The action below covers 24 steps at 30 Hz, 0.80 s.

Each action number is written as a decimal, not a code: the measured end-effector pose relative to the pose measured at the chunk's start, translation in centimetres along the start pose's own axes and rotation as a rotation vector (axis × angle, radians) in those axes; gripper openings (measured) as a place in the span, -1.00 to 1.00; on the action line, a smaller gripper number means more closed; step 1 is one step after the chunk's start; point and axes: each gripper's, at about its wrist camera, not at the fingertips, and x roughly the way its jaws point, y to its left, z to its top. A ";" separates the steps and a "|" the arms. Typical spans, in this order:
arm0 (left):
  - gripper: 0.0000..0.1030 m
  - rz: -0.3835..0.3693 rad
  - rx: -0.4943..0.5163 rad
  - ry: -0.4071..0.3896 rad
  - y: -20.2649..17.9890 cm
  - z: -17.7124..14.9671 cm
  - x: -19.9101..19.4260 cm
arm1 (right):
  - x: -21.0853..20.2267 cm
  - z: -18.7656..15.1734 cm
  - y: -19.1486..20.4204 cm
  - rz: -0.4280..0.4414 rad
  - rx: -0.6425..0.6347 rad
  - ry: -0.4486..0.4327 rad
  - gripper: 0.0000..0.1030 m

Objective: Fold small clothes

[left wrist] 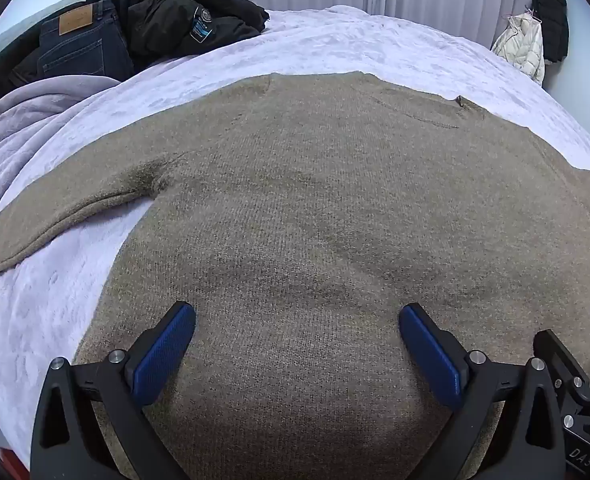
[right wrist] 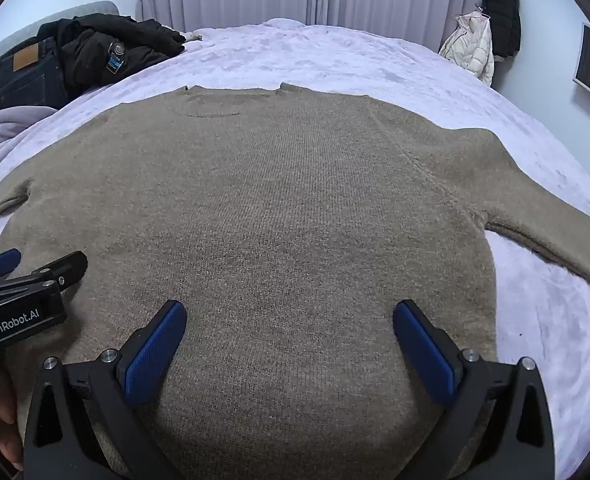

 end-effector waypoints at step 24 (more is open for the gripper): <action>0.99 0.053 0.032 -0.016 -0.3 -0.1 -0.4 | 0.1 0.1 0.2 -0.001 0.000 -0.001 1.00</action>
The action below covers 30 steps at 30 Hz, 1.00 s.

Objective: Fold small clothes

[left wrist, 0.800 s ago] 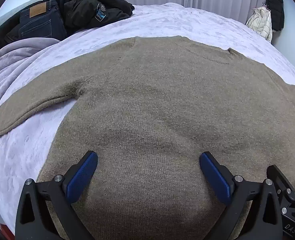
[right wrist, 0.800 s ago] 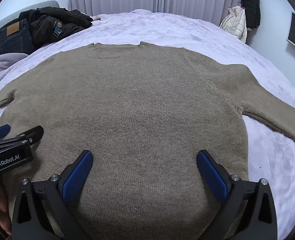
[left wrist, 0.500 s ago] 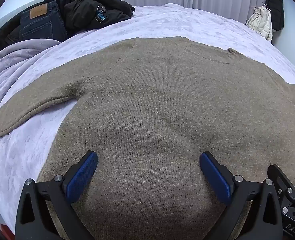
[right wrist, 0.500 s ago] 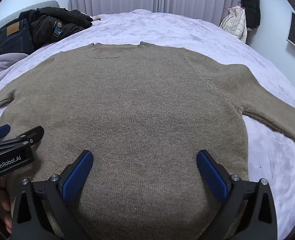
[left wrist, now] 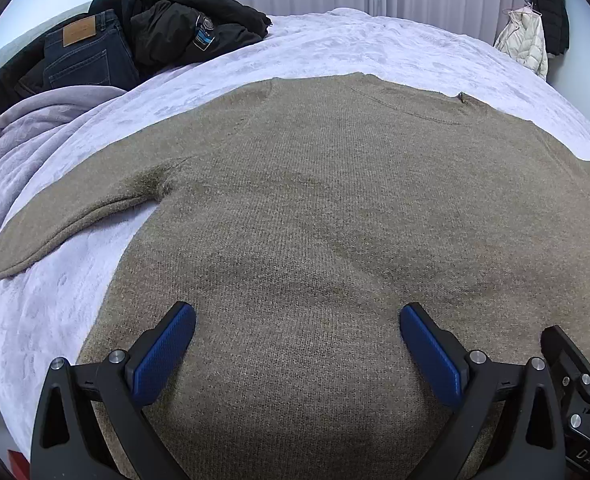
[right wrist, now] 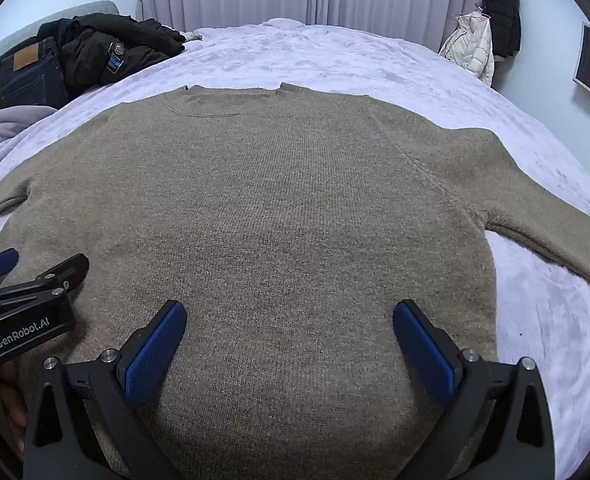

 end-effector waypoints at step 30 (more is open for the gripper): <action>1.00 0.037 0.021 0.000 -0.7 -0.2 0.2 | 0.2 0.1 0.4 -0.014 -0.006 0.010 1.00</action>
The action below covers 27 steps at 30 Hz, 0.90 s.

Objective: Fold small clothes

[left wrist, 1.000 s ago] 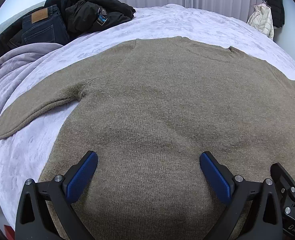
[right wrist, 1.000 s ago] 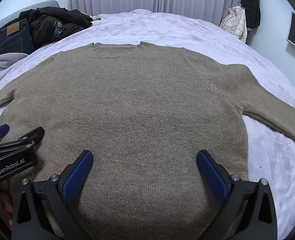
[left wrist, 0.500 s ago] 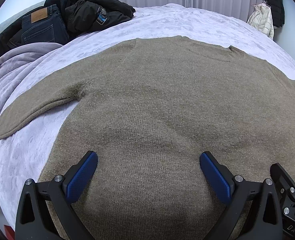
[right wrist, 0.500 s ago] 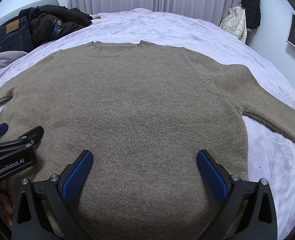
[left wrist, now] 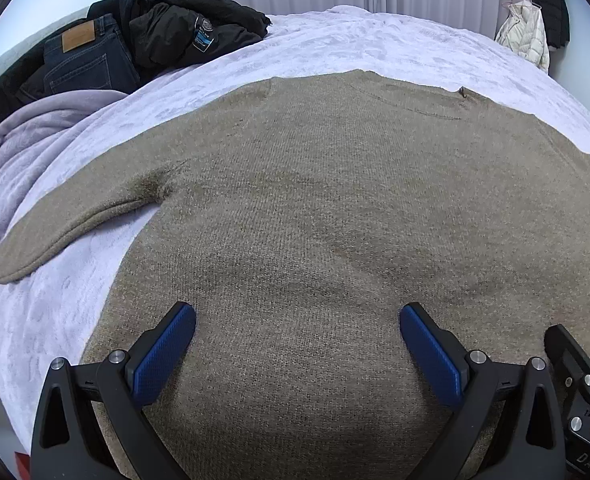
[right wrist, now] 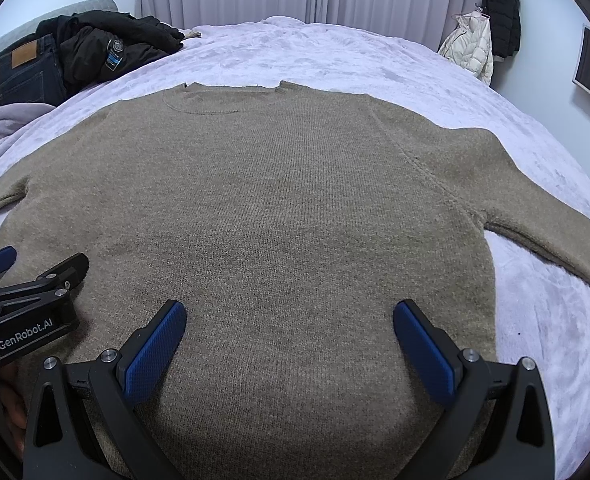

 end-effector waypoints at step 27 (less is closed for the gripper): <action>1.00 0.031 0.112 0.063 -4.9 3.7 -4.0 | -1.8 2.5 -3.3 0.086 0.004 0.085 1.00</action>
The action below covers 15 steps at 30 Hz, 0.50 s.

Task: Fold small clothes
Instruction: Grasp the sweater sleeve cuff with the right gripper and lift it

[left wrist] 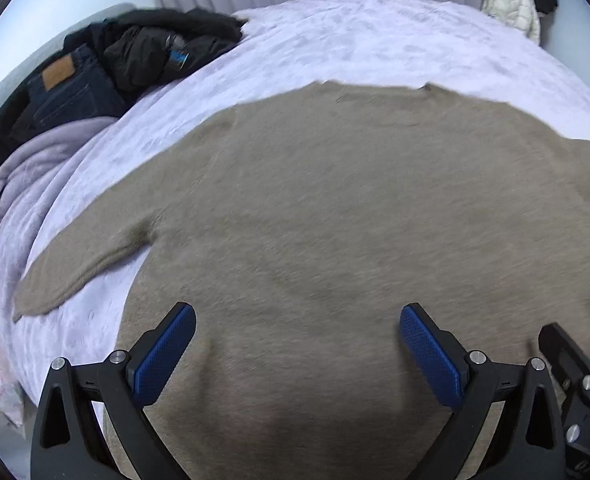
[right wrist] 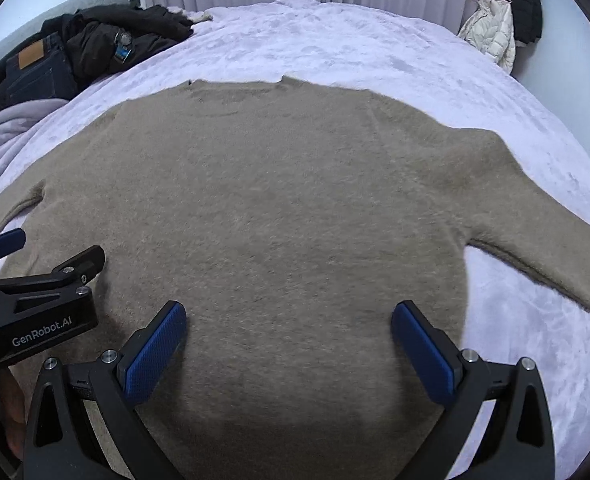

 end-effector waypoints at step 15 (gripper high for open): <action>0.99 -0.134 0.179 -0.104 -12.3 6.2 -3.3 | -4.6 -0.7 -20.0 -0.208 0.369 -0.080 1.00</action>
